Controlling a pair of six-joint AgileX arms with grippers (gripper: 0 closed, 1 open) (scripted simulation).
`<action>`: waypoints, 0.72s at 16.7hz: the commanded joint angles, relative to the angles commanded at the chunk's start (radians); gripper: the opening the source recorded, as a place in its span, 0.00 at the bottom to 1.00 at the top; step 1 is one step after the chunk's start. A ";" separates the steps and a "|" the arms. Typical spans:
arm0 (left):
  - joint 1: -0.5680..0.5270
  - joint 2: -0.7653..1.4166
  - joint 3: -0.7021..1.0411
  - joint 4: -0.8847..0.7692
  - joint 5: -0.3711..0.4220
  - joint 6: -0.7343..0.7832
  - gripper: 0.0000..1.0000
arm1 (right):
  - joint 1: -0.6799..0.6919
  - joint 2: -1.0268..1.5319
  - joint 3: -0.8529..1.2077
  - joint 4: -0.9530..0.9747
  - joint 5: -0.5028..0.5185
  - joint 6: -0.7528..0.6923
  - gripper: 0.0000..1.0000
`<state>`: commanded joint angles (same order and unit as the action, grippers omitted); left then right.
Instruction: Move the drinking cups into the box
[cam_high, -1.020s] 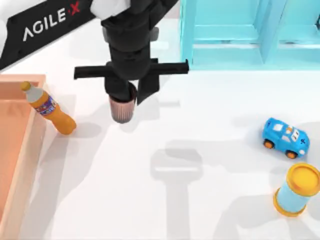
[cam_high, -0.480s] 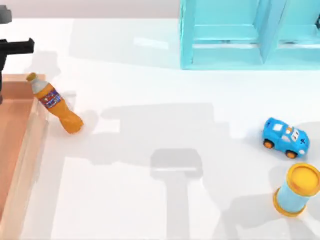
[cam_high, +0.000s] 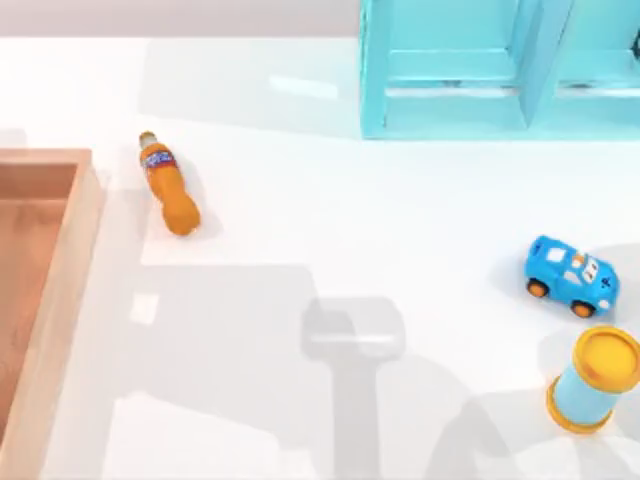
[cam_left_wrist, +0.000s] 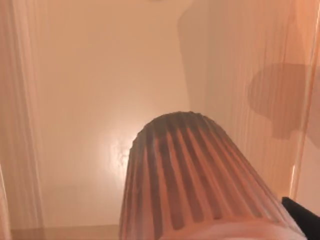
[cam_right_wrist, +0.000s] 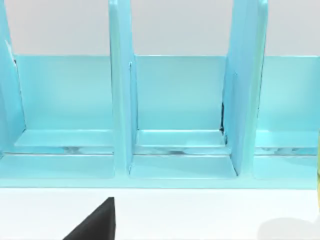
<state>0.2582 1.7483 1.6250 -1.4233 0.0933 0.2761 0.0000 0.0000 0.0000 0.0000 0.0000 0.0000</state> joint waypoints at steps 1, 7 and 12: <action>0.000 0.000 0.000 0.000 0.000 0.000 0.00 | 0.000 0.000 0.000 0.000 0.000 0.000 1.00; -0.001 0.004 -0.035 0.041 0.001 0.002 0.00 | 0.000 0.000 0.000 0.000 0.000 0.000 1.00; 0.009 0.009 -0.198 0.209 0.004 0.008 0.00 | 0.000 0.000 0.000 0.000 0.000 0.000 1.00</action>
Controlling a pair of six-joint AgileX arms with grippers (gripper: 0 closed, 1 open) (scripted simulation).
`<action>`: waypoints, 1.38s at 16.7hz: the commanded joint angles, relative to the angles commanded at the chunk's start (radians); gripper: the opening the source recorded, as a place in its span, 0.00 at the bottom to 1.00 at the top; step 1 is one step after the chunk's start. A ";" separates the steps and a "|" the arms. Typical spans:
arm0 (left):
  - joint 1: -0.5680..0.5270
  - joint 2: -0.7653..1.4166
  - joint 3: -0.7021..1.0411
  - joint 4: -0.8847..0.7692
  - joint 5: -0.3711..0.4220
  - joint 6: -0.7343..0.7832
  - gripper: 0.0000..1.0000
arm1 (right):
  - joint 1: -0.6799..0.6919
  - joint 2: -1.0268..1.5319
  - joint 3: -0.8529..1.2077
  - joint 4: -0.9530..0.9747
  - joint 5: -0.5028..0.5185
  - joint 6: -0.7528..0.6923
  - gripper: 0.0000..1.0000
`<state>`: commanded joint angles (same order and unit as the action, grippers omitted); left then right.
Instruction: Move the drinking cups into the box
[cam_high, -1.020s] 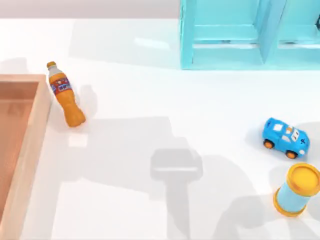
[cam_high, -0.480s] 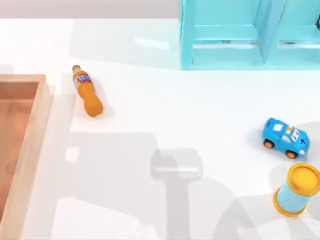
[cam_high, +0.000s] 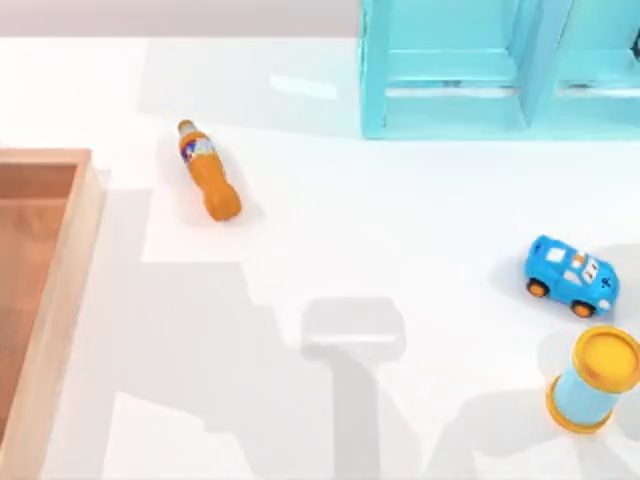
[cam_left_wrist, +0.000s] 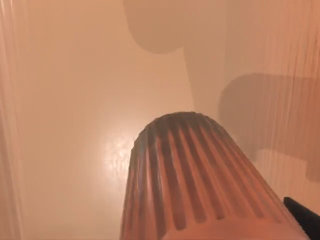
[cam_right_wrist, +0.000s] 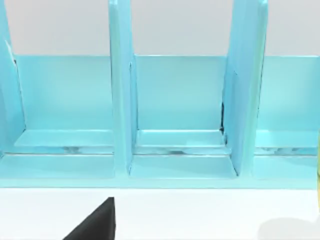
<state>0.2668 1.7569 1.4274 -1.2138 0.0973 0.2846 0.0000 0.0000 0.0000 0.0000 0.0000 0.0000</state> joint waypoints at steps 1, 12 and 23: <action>0.001 0.002 -0.025 0.025 -0.001 0.001 0.00 | 0.000 0.000 0.000 0.000 0.000 0.000 1.00; 0.002 0.004 -0.044 0.044 -0.004 0.003 0.45 | 0.000 0.000 0.000 0.000 0.000 0.000 1.00; 0.002 0.004 -0.044 0.044 -0.004 0.003 1.00 | 0.000 0.000 0.000 0.000 0.000 0.000 1.00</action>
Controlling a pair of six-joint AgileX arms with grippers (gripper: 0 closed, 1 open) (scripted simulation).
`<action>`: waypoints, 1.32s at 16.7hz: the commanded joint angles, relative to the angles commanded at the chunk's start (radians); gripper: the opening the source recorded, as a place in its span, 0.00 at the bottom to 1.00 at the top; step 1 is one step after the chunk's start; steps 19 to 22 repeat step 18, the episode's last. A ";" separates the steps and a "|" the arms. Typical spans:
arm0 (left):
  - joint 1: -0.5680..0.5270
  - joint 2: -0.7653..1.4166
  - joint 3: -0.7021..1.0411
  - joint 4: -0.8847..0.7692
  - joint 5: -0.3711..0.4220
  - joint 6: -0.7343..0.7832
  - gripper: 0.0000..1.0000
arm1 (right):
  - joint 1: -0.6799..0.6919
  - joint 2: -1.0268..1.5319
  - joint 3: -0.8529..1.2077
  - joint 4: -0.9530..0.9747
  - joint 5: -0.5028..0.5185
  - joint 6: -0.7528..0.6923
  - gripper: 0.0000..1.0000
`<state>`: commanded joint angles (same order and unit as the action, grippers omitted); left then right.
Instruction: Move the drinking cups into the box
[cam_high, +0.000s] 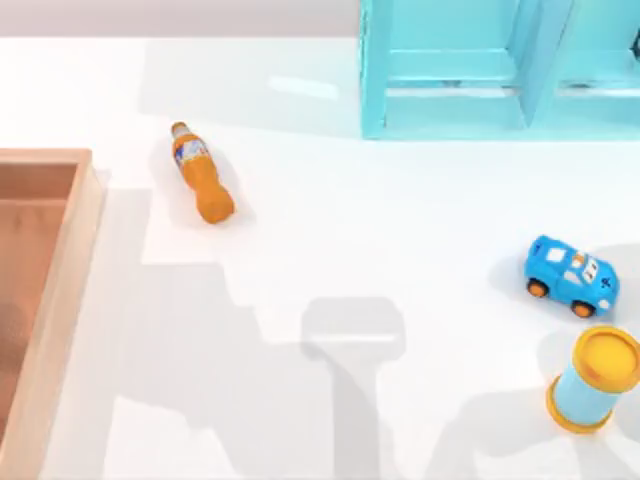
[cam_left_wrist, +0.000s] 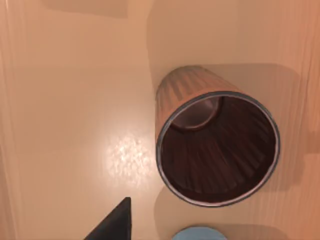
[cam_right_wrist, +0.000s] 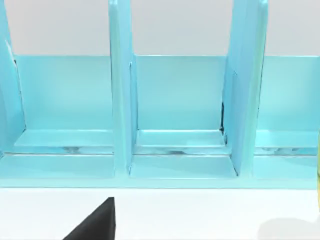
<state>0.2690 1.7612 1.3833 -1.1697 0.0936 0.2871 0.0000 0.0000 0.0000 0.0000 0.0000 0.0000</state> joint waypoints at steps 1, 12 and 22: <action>0.000 0.000 0.000 0.000 0.000 0.000 1.00 | 0.000 0.000 0.000 0.000 0.000 0.000 1.00; -0.002 0.019 0.231 -0.212 0.007 -0.002 1.00 | 0.000 0.000 0.000 0.000 0.000 0.000 1.00; -0.007 0.025 0.429 -0.403 0.000 -0.005 1.00 | 0.000 0.000 0.000 0.000 0.000 0.000 1.00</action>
